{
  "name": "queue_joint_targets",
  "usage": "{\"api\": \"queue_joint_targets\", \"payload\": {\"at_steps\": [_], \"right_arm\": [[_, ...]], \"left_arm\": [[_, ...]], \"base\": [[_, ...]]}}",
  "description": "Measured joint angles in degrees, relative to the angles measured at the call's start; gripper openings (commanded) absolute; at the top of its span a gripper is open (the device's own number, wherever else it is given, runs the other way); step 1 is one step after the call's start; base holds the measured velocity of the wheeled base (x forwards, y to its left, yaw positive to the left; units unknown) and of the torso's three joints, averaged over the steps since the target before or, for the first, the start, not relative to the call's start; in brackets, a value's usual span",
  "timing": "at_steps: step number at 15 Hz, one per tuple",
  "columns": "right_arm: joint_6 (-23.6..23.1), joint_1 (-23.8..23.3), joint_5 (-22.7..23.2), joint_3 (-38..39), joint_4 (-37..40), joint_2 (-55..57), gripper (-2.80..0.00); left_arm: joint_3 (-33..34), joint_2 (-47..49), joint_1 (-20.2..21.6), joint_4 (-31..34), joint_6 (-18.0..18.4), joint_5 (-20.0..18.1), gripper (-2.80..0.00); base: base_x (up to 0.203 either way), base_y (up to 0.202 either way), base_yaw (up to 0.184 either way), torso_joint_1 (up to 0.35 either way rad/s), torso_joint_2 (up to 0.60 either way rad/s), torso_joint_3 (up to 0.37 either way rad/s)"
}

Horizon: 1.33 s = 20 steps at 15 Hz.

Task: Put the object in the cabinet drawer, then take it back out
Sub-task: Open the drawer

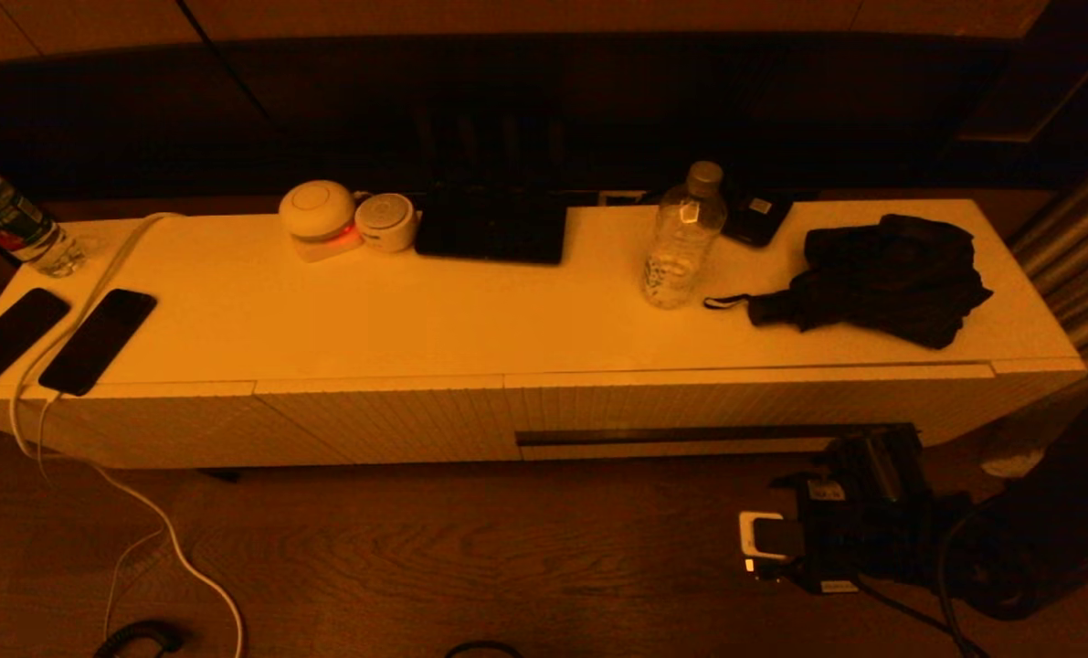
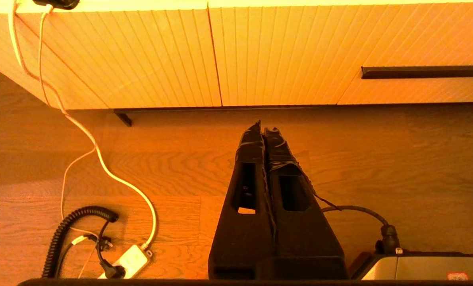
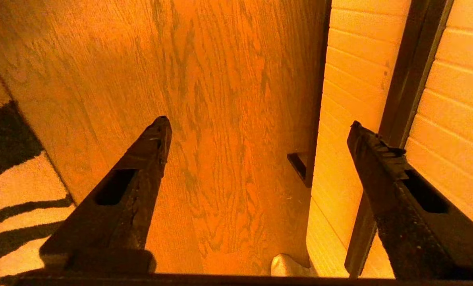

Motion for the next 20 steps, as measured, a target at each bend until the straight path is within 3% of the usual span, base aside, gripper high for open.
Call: {"api": "queue_joint_targets", "payload": {"at_steps": [20], "right_arm": [[2.1, -0.7, 1.7, -9.2, -3.7, 8.3, 0.00]], "left_arm": [[0.0, 0.0, 0.0, 0.0, 0.0, 0.0, -2.80]], "base": [[0.000, 0.000, 0.000, 0.000, 0.00, 0.000]]}}
